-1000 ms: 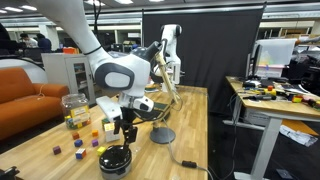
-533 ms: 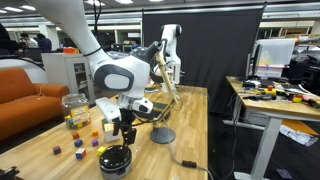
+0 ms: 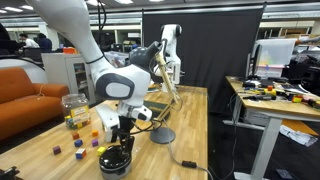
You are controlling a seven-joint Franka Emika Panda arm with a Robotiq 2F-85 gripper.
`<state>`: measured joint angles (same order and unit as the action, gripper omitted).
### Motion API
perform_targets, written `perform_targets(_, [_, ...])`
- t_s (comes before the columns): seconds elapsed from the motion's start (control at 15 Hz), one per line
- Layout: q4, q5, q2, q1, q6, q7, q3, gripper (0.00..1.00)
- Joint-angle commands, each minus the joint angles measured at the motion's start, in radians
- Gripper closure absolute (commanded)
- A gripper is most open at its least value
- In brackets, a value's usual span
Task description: Remove the black lid from the grey pot
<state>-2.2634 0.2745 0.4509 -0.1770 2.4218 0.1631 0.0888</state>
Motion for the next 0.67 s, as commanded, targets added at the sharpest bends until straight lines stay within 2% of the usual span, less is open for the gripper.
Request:
perform_targets(0.0, [0.023, -0.007, 0.024, -0.016, -0.019, -0.014, -0.018, 0.00])
perform_targets(0.07, [0.024, -0.008, 0.027, -0.015, -0.021, -0.017, -0.018, 0.01])
perform_targets(0.13, [0.024, -0.009, 0.026, -0.015, -0.022, -0.019, -0.018, 0.07])
perform_targets(0.2, [0.023, -0.011, 0.024, -0.013, -0.019, -0.024, -0.016, 0.23])
perform_targets(0.33, [0.022, -0.009, 0.019, -0.012, -0.015, -0.037, -0.015, 0.34])
perform_targets(0.6, [0.023, -0.004, 0.011, -0.014, -0.016, -0.059, -0.014, 0.63])
